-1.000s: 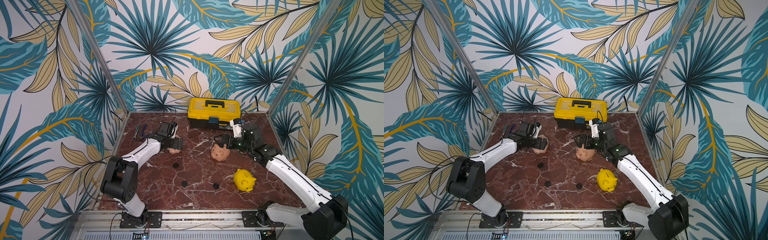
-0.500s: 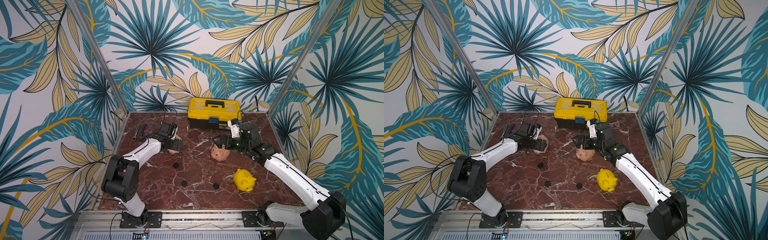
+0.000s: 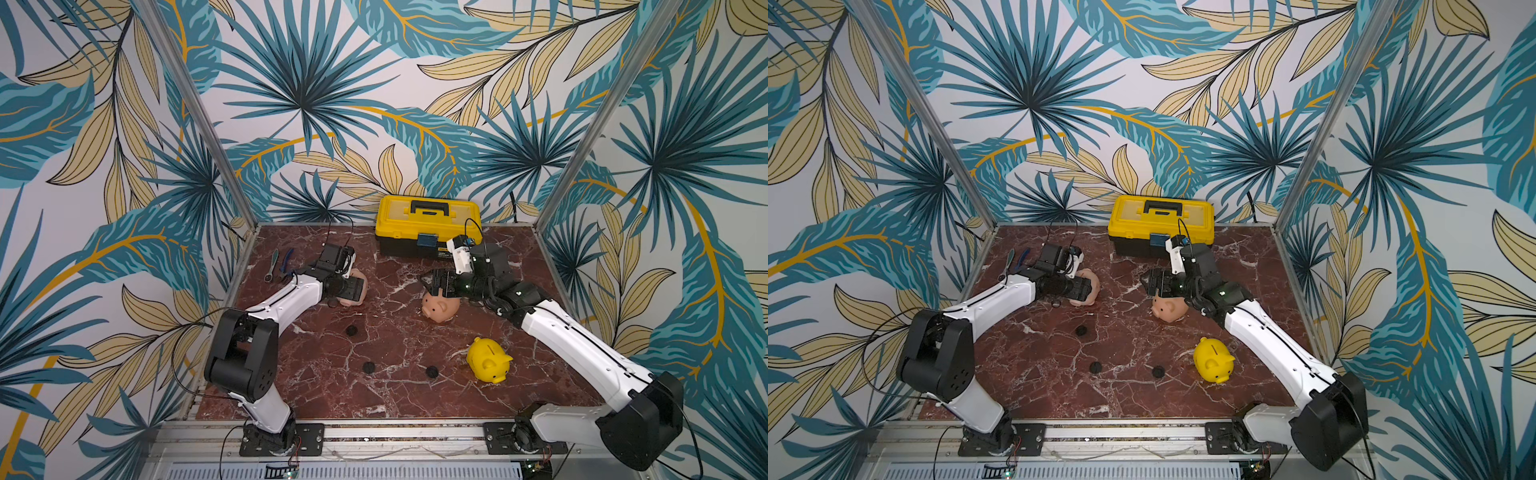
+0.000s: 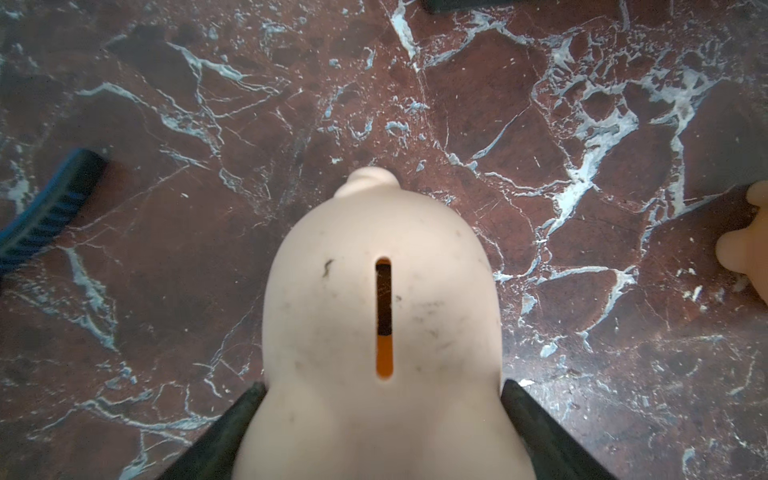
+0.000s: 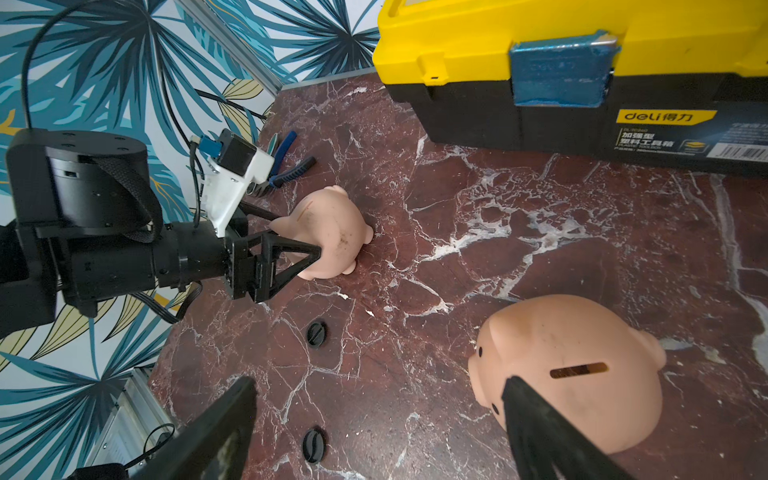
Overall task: Close piggy banks
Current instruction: Pick up the piggy bank from the center of the board.
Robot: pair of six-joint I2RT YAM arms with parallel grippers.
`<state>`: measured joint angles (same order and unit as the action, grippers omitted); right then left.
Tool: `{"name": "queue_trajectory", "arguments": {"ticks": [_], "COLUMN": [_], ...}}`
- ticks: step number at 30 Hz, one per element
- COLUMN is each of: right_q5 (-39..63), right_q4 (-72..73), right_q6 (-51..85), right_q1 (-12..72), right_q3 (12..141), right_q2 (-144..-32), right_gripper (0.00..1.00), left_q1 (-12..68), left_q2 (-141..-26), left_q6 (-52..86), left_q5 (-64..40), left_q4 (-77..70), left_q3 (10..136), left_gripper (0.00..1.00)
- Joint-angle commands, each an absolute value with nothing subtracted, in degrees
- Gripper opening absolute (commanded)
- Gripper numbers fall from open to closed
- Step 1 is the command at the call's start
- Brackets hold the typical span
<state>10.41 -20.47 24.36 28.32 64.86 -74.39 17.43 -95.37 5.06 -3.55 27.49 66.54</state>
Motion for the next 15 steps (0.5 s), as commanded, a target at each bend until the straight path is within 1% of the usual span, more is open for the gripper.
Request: {"name": "queue_trajectory", "arguments": {"ticks": [1, 4, 9, 15], "right_q5": [8.0, 6.2, 3.9, -1.9], "right_q4": [-22.2, -22.8, -22.8, -24.7], "right_q6": [24.0, 25.0, 27.8, 32.5], "right_q1": [29.7, 31.5, 36.0, 42.4], "right_q3": [66.4, 67.7, 69.9, 74.8], "right_q2": [-75.5, -76.9, -81.0, -89.0], "right_gripper": [0.91, 0.89, 0.83, 0.76], "left_q1": [15.8, 13.1, 8.8, 4.2], "left_q2": [-95.4, -94.6, -91.2, -86.5], "left_q6": [7.5, 10.4, 13.7, 17.4], "left_q5": [-7.4, -11.7, -17.4, -20.5], "left_q4": [28.4, 28.2, 28.1, 28.1], "left_q3": [69.2, 68.7, 66.4, 62.8], "left_gripper": [0.8, 0.77, 0.77, 0.76]}}
